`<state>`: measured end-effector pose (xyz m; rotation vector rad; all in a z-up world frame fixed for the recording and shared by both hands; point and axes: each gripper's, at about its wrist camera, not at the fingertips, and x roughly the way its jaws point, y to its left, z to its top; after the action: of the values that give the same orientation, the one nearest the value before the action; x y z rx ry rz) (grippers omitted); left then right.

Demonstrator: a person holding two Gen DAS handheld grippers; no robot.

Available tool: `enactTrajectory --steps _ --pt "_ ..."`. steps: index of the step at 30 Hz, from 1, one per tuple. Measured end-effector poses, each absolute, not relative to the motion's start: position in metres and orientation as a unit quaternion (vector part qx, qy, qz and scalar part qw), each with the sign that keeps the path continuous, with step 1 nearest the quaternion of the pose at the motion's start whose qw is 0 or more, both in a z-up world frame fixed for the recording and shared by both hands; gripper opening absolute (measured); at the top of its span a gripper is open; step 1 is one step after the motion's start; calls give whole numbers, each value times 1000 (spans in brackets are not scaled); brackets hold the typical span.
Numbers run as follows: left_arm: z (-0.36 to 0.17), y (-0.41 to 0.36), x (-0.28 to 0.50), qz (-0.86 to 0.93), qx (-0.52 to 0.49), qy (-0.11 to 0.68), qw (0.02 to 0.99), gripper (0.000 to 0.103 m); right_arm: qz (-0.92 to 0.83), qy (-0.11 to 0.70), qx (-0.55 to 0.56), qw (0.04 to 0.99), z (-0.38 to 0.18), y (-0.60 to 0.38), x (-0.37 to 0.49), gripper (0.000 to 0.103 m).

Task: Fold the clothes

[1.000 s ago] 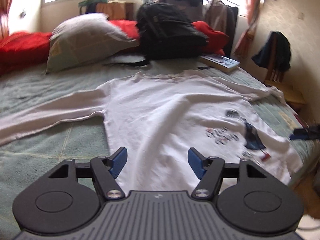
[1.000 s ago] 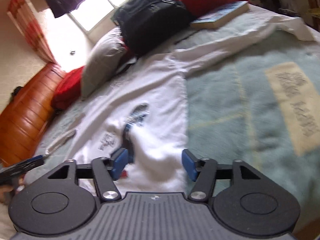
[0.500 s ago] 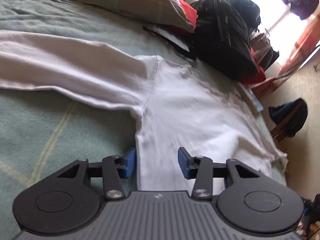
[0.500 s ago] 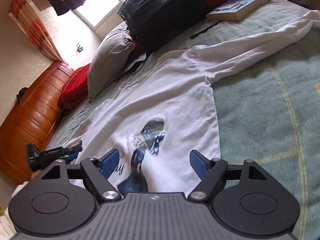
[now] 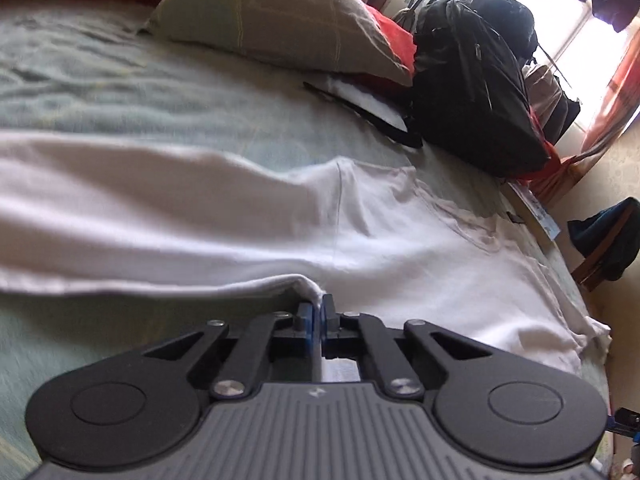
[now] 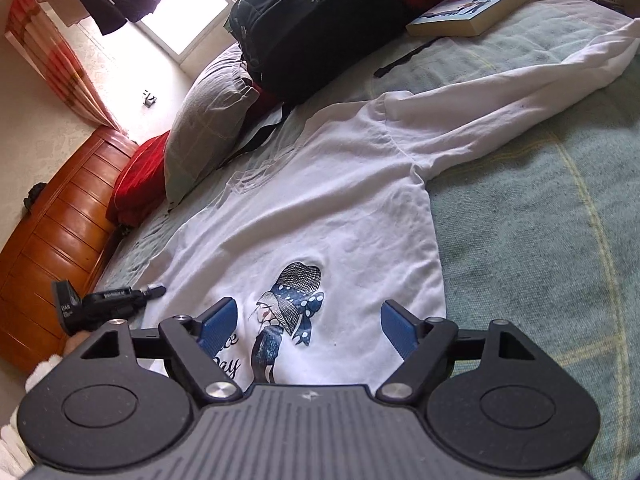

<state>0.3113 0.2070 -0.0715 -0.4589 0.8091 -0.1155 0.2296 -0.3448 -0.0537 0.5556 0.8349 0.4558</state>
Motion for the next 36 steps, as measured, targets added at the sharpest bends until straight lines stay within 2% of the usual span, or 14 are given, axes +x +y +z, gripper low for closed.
enactTrajectory --steps 7,13,15,17,23,28,31,36 --pt "-72 207 348 -47 -191 413 889 3 211 397 258 855 -51 -343 232 83" --pt "-71 212 312 -55 -202 415 885 10 210 399 255 855 -52 -345 226 83" --pt "-68 217 289 -62 -211 419 881 25 208 397 258 856 -53 -348 223 83" --pt "-70 221 260 -77 -235 427 870 32 208 395 261 856 -54 -352 219 83" --pt "-75 214 179 -115 -290 449 837 42 205 391 270 856 -60 -363 206 84" --pt "-74 194 132 -129 -275 459 835 44 193 390 278 857 -67 -381 186 86" --pt "-78 189 117 -135 -279 459 833 49 179 392 279 858 -72 -396 168 86" --pt "-79 187 106 -132 -271 449 841 45 187 398 288 851 -77 -413 136 86"
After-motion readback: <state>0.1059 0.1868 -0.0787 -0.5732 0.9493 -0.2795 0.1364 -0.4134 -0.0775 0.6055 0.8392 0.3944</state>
